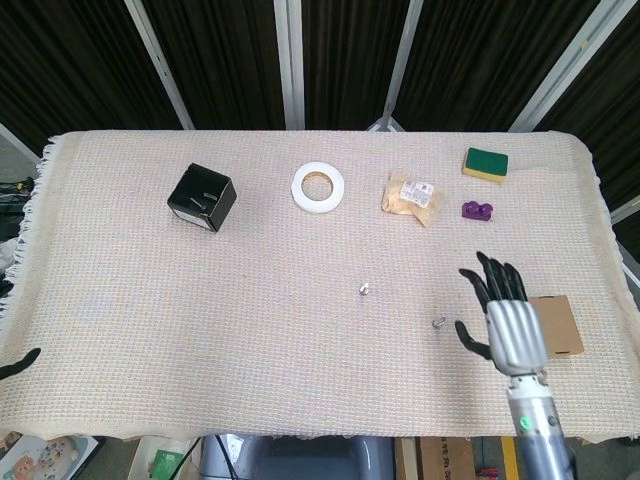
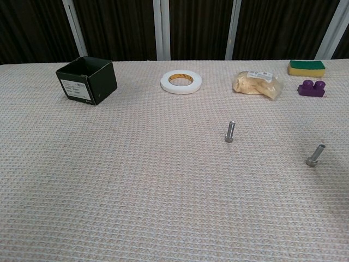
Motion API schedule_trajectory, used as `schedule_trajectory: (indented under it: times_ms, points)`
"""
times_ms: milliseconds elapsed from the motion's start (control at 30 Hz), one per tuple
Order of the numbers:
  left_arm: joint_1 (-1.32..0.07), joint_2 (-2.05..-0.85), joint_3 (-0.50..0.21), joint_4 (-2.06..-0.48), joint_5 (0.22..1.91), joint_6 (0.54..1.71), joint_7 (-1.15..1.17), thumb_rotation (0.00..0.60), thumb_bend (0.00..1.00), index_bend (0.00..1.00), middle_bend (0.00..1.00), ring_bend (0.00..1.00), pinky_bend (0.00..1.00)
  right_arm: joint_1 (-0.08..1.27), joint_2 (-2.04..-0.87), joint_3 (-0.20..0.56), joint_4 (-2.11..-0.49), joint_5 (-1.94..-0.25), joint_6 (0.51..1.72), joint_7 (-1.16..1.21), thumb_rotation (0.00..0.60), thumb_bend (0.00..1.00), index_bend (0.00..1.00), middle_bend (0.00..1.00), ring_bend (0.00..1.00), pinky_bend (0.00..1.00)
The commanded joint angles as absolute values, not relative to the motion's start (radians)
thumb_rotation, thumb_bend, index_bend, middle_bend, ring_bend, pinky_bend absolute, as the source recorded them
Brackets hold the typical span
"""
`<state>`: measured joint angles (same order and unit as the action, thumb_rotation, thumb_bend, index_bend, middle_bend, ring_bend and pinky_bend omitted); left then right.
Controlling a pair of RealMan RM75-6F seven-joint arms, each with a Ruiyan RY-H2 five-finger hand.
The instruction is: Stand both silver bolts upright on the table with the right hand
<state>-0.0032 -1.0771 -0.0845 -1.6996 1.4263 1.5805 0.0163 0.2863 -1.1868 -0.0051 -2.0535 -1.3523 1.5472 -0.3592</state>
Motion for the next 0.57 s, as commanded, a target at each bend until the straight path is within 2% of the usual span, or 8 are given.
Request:
schedule_trajectory:
  times_ms: [33,300,567]
  points:
    - [-0.002,-1.078,-0.082,-1.700,1.431,1.583,0.019,0.600,0.15,0.17,0.15,0.01,0.05,0.152,-1.096,-0.135,-1.921,-1.492,1.597,-0.235,0.600,0.26,0.14,0.00,0.00,0.00]
    - [-0.002,-1.083,-0.079,-1.696,1.441,1.584,0.028,0.600,0.15,0.14,0.12,0.01,0.05,0.104,-1.125,-0.112,-1.801,-1.526,1.632,-0.222,0.600,0.23,0.08,0.00,0.00,0.00]
    - [-0.005,-1.085,-0.078,-1.696,1.444,1.580,0.031,0.600,0.15,0.14,0.12,0.01,0.05,0.081,-1.141,-0.076,-1.772,-1.529,1.642,-0.228,0.600,0.23,0.08,0.00,0.00,0.00]
